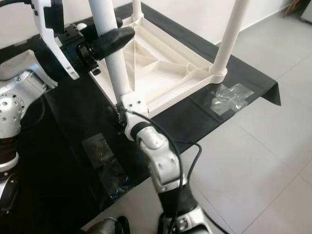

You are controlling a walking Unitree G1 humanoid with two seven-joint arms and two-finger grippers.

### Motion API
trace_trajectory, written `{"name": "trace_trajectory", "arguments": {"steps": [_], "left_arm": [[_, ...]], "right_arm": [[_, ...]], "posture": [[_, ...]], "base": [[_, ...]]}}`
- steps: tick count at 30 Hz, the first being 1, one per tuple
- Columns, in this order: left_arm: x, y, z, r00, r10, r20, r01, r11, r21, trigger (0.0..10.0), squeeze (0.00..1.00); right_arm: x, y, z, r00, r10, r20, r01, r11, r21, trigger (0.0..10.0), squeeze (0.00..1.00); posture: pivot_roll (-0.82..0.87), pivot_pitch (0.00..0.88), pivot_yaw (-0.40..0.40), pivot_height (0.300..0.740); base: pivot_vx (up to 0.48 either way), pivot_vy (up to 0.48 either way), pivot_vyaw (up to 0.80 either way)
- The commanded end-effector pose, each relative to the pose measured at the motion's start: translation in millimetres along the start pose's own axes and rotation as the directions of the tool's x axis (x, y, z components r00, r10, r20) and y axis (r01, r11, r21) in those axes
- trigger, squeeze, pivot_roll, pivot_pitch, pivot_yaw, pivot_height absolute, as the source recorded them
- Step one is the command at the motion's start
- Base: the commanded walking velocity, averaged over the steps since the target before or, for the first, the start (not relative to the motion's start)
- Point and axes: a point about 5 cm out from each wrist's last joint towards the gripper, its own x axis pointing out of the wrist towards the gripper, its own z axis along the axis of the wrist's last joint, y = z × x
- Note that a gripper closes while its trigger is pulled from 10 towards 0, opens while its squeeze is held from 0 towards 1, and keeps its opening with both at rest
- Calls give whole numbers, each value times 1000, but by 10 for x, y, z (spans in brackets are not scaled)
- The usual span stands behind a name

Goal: Building children table

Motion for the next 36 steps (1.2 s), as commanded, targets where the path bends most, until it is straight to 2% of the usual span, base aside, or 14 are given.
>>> {"name": "trace_trajectory", "arguments": {"steps": [1,3,4,5,6,8,9,13,16,19,20,29,35,36], "left_arm": [[74,-143,-91,993,-102,-56,102,995,5,0,0],[74,-143,-91,993,-102,-56,102,995,5,0,0],[78,-161,-85,992,-114,-56,114,993,1,0,0],[78,-161,-85,992,-114,-56,114,993,1,0,0],[79,-177,-81,991,-122,-55,122,993,-2,0,0],[80,-181,-81,991,-125,-54,125,992,-3,0,0],[83,-188,-80,990,-130,-54,130,991,-4,0,0],[90,-208,-78,988,-146,-54,146,989,-7,0,0],[92,-213,-78,987,-151,-54,151,989,-7,0,0],[99,-230,-77,985,-163,-58,163,987,-10,0,0],[104,-236,-77,984,-168,-60,167,986,-12,0,0],[126,-252,-88,981,-185,-62,184,983,-20,0,0],[138,-257,-96,980,-187,-62,187,982,-15,0,0],[141,-245,-101,984,-169,-64,168,986,-18,10000,1000]], "right_arm": [[27,12,234,977,195,82,-193,981,-35,10000,1000],[27,12,234,977,195,82,-193,981,-35,10000,1000],[-11,-211,405,942,327,76,-315,939,-138,10000,1000],[-11,-211,405,942,327,76,-315,939,-138,10000,1000],[-39,-370,499,916,400,32,-383,895,-228,10000,518],[-44,-409,517,905,426,13,-409,877,-252,10000,518],[-43,-442,552,889,459,5,-441,857,-267,10000,0],[-13,-513,649,846,534,-3,-513,811,-283,10000,0],[-1,-531,673,833,554,-5,-533,798,-281,10000,0],[34,-577,687,791,610,-47,-594,747,-297,10000,0],[48,-589,688,777,627,-57,-612,732,-301,0,0],[73,-590,626,734,672,-97,-664,682,-308,0,0],[99,-591,551,754,649,-103,-646,703,-298,0,0],[114,-604,525,781,618,-91,-614,733,-294,0,0]], "posture": [[40,198,75,740],[40,198,75,740],[41,201,77,740],[41,201,77,740],[42,201,79,740],[42,201,79,740],[44,203,81,740],[49,203,88,740],[49,203,88,740],[53,206,93,740],[58,207,96,740],[56,207,103,740],[52,205,106,740],[48,207,103,740]], "base": [[0,0,0],[0,0,0],[0,0,0],[0,0,0],[0,0,0],[0,0,0],[0,0,0],[0,0,0],[0,0,0],[0,0,0],[0,0,0],[0,0,0],[0,0,0],[0,0,0]]}}
